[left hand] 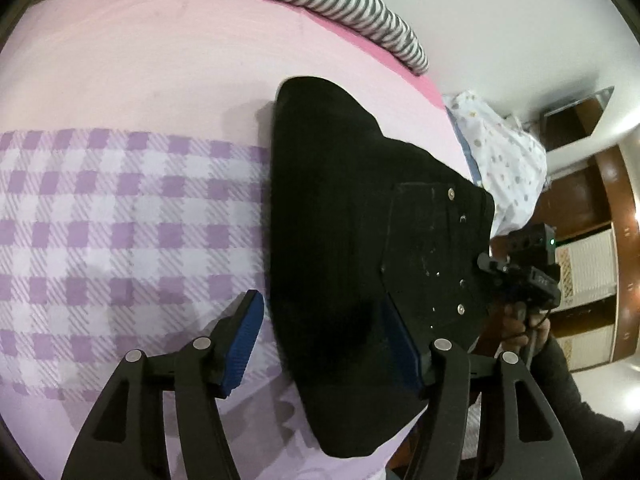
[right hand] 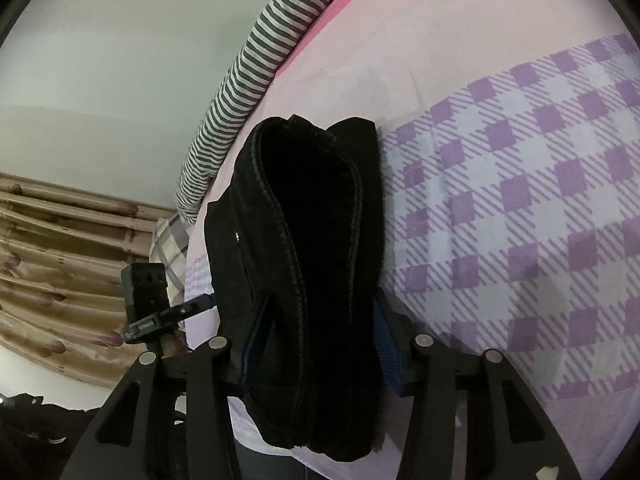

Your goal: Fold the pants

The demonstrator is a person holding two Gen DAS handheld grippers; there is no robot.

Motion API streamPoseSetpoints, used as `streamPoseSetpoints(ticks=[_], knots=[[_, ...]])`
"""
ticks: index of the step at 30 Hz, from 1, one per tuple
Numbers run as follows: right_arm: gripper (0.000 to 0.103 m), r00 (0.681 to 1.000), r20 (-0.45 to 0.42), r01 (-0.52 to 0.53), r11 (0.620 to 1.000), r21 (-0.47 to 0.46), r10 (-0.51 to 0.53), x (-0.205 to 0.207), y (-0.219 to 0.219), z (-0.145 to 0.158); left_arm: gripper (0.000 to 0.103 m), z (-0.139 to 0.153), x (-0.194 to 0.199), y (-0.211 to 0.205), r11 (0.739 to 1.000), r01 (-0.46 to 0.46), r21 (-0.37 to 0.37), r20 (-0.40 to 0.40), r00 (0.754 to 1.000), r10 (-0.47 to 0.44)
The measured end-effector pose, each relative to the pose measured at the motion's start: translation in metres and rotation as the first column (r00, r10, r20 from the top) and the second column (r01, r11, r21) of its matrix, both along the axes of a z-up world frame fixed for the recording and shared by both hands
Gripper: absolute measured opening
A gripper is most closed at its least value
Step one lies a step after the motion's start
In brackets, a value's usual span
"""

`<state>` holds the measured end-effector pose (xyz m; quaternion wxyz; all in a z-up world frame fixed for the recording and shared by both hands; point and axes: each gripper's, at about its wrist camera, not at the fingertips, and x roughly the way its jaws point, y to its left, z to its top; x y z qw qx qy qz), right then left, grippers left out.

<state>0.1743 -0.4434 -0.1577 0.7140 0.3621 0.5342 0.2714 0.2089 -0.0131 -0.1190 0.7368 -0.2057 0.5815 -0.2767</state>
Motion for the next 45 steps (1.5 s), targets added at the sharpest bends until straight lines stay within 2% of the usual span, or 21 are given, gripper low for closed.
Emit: streamPoseSetpoints(ticks=[4, 8, 9, 13, 16, 19, 22, 26, 32, 38, 42, 45], knots=[[0.047, 1.0, 0.001, -0.01, 1.0, -0.011, 0.01, 0.003, 0.004, 0.003, 0.063, -0.001, 0.008, -0.009, 1.0, -0.005, -0.029, 0.001, 1.0, 0.005], [0.046, 1.0, 0.011, -0.002, 1.0, -0.003, 0.002, 0.006, 0.017, 0.001, 0.064, 0.001, 0.011, -0.027, 1.0, 0.017, 0.002, 0.055, 0.998, -0.017], [0.042, 1.0, 0.003, 0.02, 1.0, 0.007, -0.02, 0.006, 0.021, -0.001, 0.064, 0.002, 0.011, -0.03, 1.0, 0.018, 0.017, 0.061, 0.998, -0.019], [0.029, 0.995, -0.009, 0.095, 0.995, 0.01, -0.095, -0.003, 0.029, 0.01, 0.031, 0.006, 0.006, -0.032, 1.0, 0.01, 0.029, 0.067, 0.998, -0.012], [0.028, 0.994, 0.016, 0.112, 0.993, -0.044, -0.111, -0.007, 0.045, 0.035, 0.02, 0.021, 0.001, -0.031, 1.0, 0.022, 0.002, 0.097, 0.995, -0.022], [0.028, 0.992, 0.024, 0.128, 0.991, -0.044, -0.127, -0.007, 0.065, 0.059, 0.018, 0.035, -0.002, -0.023, 1.0, 0.019, -0.012, 0.115, 0.993, -0.017], [0.028, 0.993, 0.027, 0.112, 0.993, -0.045, -0.111, 0.004, 0.091, 0.078, 0.018, 0.055, -0.001, 0.007, 1.0, -0.014, -0.018, 0.141, 0.99, 0.017], [0.028, 0.997, 0.039, 0.06, 0.998, 0.011, -0.061, 0.034, 0.14, 0.086, 0.018, 0.079, 0.007, 0.064, 0.997, -0.073, 0.003, 0.175, 0.982, 0.072], [0.027, 0.999, 0.031, -0.043, 0.997, 0.068, 0.041, 0.096, 0.241, 0.075, 0.018, 0.098, 0.038, 0.16, 0.976, -0.179, 0.123, 0.205, 0.967, 0.152], [0.027, 0.994, 0.021, -0.106, 0.992, 0.07, 0.105, 0.157, 0.326, 0.055, 0.018, 0.088, 0.072, 0.227, 0.946, -0.259, 0.193, 0.199, 0.955, 0.221], [0.027, 0.992, 0.004, -0.124, 0.992, 0.016, 0.124, 0.178, 0.355, 0.039, 0.019, 0.061, 0.091, 0.251, 0.931, -0.274, 0.24, 0.165, 0.957, 0.239], [0.027, 0.992, 0.0, -0.123, 0.991, -0.05, 0.124, 0.182, 0.356, 0.027, 0.023, 0.037, 0.097, 0.256, 0.922, -0.272, 0.277, 0.141, 0.96, 0.241]])
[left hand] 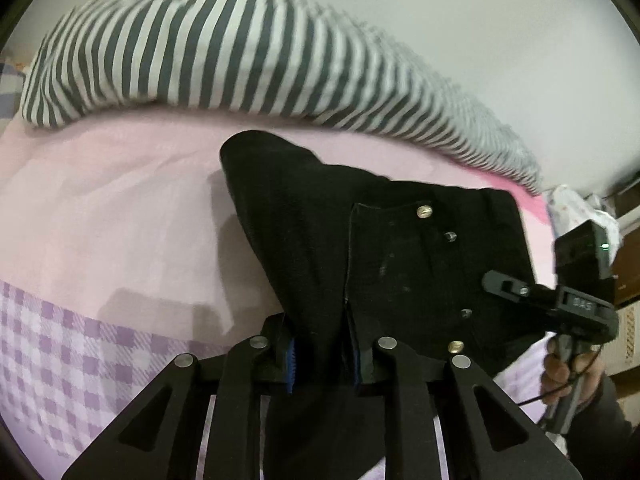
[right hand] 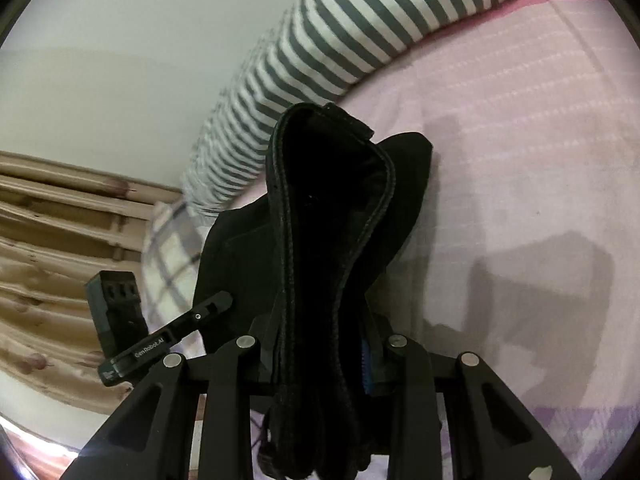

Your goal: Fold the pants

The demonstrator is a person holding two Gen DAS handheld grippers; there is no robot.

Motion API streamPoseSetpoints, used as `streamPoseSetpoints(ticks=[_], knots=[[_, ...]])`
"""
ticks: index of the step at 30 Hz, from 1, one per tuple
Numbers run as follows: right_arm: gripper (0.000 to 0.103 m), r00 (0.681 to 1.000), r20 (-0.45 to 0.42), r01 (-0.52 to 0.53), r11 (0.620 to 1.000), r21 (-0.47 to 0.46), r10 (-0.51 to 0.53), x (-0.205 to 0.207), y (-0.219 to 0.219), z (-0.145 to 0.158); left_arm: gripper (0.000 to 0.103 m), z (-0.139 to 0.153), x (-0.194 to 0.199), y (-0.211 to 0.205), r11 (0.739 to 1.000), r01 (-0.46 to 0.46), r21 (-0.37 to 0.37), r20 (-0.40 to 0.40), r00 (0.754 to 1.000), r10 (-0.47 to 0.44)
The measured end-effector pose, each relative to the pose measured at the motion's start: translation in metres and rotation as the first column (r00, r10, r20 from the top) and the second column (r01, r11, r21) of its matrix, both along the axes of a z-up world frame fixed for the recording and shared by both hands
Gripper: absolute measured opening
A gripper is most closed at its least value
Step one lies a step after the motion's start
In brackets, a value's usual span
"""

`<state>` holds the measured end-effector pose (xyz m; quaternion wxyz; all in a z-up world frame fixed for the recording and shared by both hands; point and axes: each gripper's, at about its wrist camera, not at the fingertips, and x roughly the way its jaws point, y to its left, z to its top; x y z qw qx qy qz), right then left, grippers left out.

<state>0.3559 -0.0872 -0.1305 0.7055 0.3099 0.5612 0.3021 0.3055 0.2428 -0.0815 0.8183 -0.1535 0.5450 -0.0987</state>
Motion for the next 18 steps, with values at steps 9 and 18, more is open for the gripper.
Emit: streamPoseSetpoints(ticks=[9, 18], knots=[[0.049, 0.993, 0.118, 0.012, 0.956, -0.292, 0.023, -0.014, 0.008, 0.01, 0.046, -0.01, -0.012, -0.021, 0.976, -0.011, 0.217, 0.078, 0.997, -0.006], [0.057, 0.957, 0.276, 0.051, 0.888, -0.458, 0.088, -0.075, 0.026, 0.049, 0.046, 0.023, -0.06, -0.04, 0.902, -0.106, 0.419, 0.184, 0.982, 0.03]])
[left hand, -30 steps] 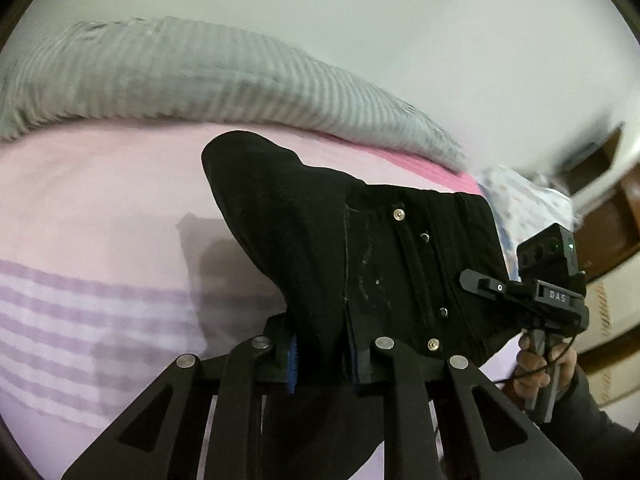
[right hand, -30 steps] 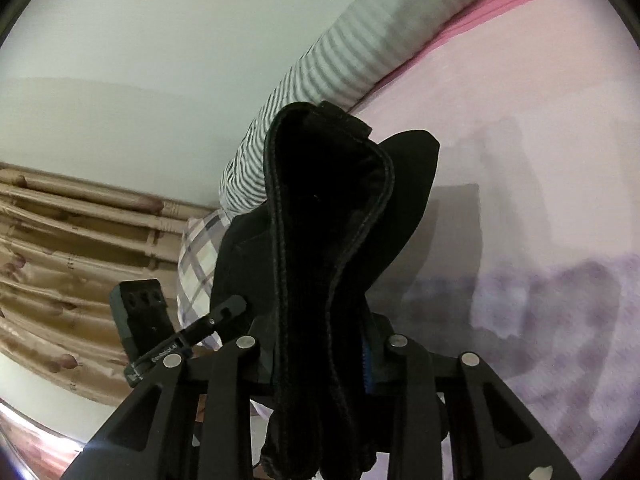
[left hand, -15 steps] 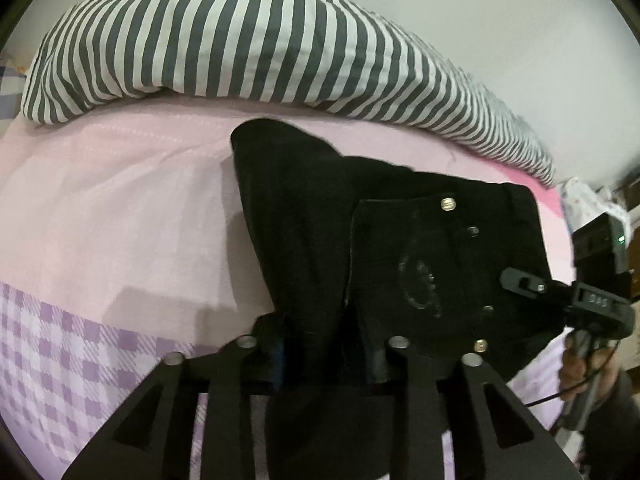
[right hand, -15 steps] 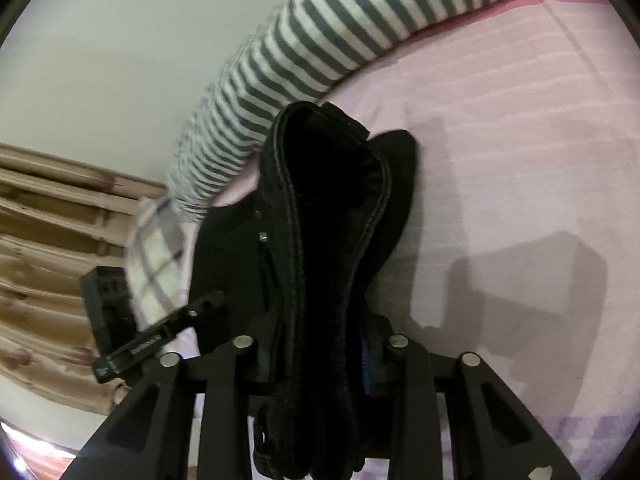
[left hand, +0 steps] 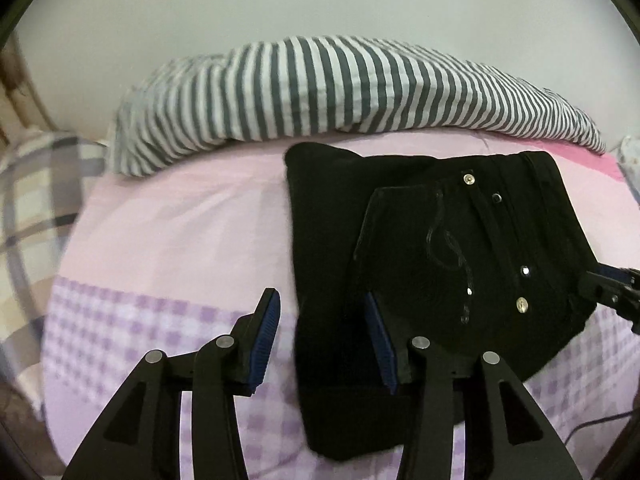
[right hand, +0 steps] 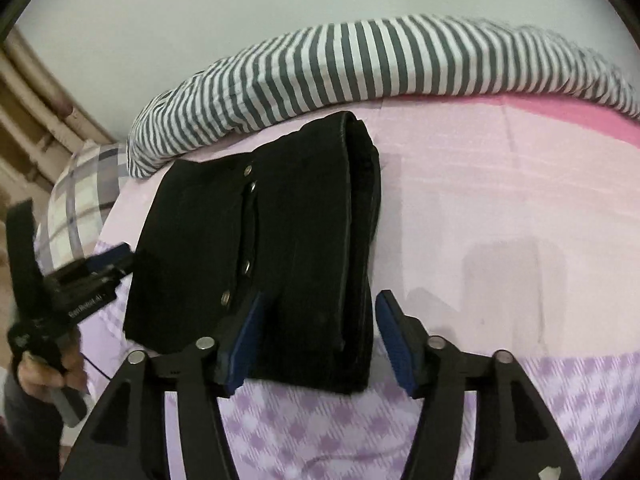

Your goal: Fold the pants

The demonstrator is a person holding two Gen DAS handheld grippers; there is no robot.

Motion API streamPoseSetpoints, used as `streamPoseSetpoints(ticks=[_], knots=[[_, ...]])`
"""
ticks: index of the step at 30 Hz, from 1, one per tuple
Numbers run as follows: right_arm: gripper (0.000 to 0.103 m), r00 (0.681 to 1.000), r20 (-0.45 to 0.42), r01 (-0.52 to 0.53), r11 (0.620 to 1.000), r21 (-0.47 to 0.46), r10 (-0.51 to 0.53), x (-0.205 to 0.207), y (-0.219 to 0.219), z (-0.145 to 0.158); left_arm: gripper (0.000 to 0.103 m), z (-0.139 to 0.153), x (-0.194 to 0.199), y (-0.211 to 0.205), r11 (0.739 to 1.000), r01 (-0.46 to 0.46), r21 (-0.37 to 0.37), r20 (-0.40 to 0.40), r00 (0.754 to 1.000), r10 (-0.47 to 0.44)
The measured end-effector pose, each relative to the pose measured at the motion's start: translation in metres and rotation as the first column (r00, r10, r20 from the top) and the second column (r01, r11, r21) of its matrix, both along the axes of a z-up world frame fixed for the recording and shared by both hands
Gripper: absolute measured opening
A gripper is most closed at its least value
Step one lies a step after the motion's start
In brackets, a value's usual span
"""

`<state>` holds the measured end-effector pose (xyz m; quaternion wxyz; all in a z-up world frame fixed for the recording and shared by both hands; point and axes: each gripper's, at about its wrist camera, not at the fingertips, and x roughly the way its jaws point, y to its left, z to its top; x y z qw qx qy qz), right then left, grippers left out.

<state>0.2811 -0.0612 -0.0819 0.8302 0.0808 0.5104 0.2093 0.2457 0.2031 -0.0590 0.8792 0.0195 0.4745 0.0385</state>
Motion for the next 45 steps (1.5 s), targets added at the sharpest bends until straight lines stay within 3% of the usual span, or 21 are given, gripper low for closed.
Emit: streamPoseSetpoints(ticks=[8, 11, 15, 18, 20, 24, 45], knots=[[0.058, 0.998, -0.058, 0.003, 0.997, -0.076, -0.007, -0.015, -0.004, -0.029, 0.05, 0.025, -0.044, -0.011, 0.999, -0.049, 0.006, 0.043, 0.998, 0.049], [0.059, 0.998, -0.061, 0.017, 0.997, -0.069, -0.022, -0.015, 0.0, -0.025, 0.053, 0.031, -0.06, -0.017, 0.998, -0.061, 0.022, 0.052, 0.997, 0.06], [0.06, 1.0, 0.022, 0.022, 0.992, -0.125, -0.02, -0.03, 0.008, -0.002, 0.059, 0.038, -0.076, -0.023, 0.997, -0.072, 0.002, 0.06, 0.996, 0.072], [0.083, 0.994, 0.109, 0.031, 0.988, -0.152, -0.014, -0.048, 0.015, 0.021, 0.062, 0.042, -0.087, -0.028, 0.996, -0.083, -0.009, 0.069, 0.994, 0.084], [0.085, 0.986, 0.164, 0.045, 0.987, -0.155, -0.019, -0.062, 0.019, 0.034, 0.063, 0.043, -0.094, -0.03, 0.995, -0.099, -0.017, 0.07, 0.992, 0.1], [0.1, 0.977, 0.213, 0.064, 0.983, -0.174, -0.026, -0.081, 0.028, 0.05, 0.063, 0.044, -0.106, -0.033, 0.992, -0.124, -0.033, 0.073, 0.989, 0.126], [0.102, 0.975, 0.22, 0.061, 0.982, -0.179, -0.021, -0.127, 0.039, 0.055, 0.063, 0.053, -0.14, -0.049, 0.992, -0.13, 0.01, 0.134, 0.983, 0.127]])
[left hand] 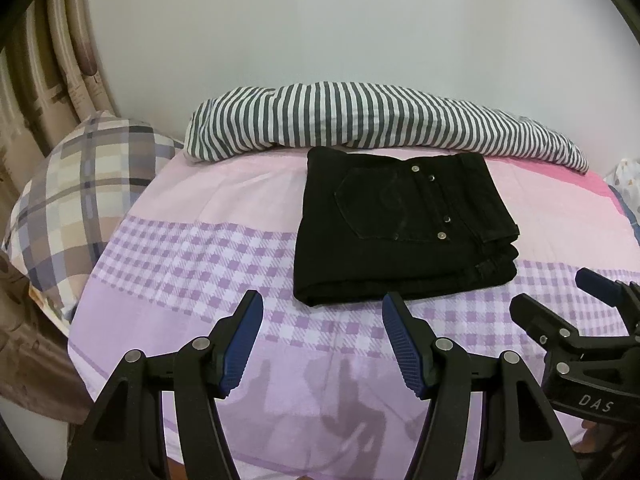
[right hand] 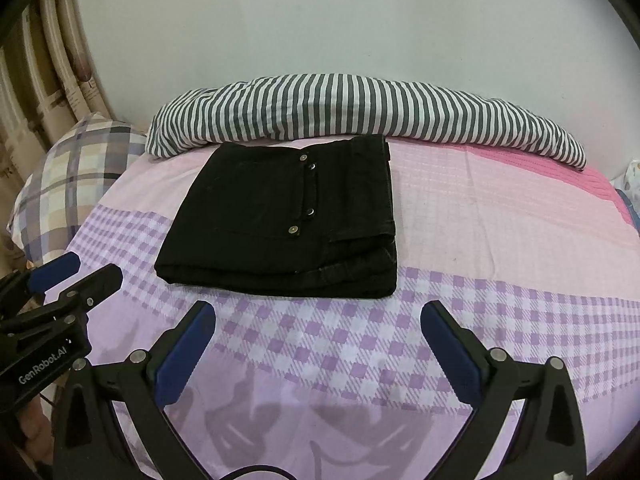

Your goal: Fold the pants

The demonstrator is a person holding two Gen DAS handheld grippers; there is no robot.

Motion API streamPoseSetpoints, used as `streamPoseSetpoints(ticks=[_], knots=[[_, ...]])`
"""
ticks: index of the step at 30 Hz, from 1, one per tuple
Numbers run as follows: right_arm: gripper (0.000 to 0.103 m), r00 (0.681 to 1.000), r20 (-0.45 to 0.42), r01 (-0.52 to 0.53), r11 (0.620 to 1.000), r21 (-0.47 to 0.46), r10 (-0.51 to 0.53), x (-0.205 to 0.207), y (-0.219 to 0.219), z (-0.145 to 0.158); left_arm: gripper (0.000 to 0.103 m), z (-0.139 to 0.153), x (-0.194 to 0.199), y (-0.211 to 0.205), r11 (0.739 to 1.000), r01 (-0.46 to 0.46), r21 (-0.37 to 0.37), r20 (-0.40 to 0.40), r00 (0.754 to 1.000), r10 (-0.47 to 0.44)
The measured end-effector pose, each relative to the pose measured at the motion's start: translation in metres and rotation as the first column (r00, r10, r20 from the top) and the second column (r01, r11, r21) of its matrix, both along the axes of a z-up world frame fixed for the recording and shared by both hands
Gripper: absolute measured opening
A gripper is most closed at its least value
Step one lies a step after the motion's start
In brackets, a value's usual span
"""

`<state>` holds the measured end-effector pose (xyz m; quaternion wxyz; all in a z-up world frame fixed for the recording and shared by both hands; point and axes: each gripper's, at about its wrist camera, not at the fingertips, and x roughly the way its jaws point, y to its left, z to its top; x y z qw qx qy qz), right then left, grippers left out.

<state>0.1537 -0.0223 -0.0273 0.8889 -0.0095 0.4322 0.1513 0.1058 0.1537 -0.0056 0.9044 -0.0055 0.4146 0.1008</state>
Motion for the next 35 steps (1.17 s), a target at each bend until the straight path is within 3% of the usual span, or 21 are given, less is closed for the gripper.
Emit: streamPoseSetpoints(ticks=[35], knots=[[0.102, 0.999, -0.035, -0.014, 1.0, -0.005, 0.014, -0.004, 0.005, -0.008, 0.063, -0.004, 0.004, 0.005, 0.999, 0.035, -0.032, -0.034, 0.999, -0.036]])
